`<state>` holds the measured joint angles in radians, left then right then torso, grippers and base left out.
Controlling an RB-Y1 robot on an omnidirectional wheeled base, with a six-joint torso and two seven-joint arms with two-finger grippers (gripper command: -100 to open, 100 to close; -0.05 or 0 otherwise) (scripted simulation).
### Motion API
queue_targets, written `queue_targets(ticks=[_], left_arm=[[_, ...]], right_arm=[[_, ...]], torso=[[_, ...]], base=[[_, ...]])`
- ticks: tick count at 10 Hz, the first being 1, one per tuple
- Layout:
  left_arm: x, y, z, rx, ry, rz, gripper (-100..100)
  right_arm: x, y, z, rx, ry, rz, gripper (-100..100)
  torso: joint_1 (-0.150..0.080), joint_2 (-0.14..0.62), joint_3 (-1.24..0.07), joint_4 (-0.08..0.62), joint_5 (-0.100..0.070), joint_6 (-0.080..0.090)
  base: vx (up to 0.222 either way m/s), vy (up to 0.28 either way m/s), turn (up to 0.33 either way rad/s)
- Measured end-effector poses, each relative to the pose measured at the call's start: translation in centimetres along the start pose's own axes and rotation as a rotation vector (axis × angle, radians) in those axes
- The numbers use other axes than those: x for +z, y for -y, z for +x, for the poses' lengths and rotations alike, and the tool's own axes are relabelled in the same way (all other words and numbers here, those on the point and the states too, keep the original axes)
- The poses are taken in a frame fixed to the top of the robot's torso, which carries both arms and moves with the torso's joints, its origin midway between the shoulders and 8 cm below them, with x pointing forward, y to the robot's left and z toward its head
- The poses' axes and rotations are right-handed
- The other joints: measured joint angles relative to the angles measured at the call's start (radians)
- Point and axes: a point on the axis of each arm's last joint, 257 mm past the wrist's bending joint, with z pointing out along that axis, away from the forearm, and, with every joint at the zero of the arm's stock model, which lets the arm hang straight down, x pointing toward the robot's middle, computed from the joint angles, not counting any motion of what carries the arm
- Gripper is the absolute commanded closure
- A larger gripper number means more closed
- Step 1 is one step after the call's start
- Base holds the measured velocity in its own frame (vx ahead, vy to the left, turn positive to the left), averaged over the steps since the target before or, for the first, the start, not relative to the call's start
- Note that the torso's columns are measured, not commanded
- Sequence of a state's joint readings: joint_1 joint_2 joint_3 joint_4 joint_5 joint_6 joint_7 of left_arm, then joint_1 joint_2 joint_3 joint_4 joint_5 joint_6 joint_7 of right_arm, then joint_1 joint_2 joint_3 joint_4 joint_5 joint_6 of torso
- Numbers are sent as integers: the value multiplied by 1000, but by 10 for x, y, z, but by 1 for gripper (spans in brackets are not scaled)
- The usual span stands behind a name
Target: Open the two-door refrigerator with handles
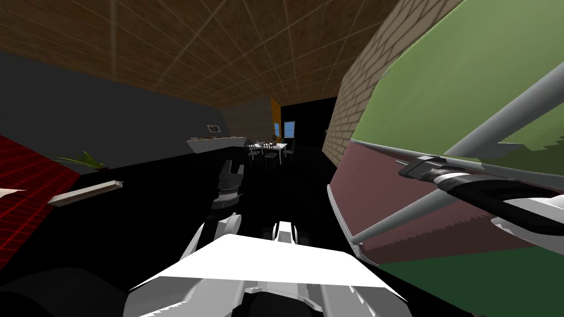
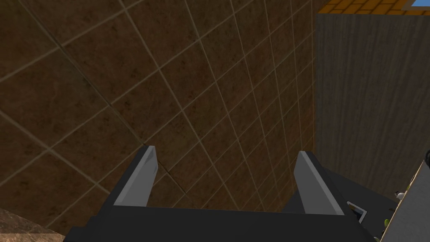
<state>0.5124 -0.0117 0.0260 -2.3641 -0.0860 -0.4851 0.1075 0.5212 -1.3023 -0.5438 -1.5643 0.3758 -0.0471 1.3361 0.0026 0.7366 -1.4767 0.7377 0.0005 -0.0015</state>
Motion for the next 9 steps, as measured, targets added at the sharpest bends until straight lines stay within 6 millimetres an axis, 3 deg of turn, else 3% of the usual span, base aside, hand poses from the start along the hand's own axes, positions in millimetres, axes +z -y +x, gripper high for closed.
queue_targets(ticks=[3, 4, 6, 8, 9], left_arm=[[0, 0, 0, 0, 0, 0, 0], [0, 0, 0, 0, 0, 0, 0], [0, 0, 0, 0, 0, 0, 0], [0, 0, 0, 0, 0, 0, 0], [0, 0, 0, 0, 0, 0, 0]], right_arm=[[-11, 2, 7, -5, -47, 5, 100], [-13, 0, 12, -9, -67, 2, 100], [-22, 17, 13, -20, -94, 33, 100], [-30, 14, 15, -26, -121, 27, 100], [-32, 13, 20, -29, -142, 29, 100]], torso=[[-6, 3, 2, 1, -1, 2], [-6, 4, 2, 1, -2, 2], [2, -1, -1, 0, 1, 2], [-6, 3, 1, 1, -2, 2], [-7, 3, 2, 1, -2, 2]], base=[[10, 22, -10], [30, 64, 238], [49, 75, 70], [8, 2, -8], [52, 76, 292]])
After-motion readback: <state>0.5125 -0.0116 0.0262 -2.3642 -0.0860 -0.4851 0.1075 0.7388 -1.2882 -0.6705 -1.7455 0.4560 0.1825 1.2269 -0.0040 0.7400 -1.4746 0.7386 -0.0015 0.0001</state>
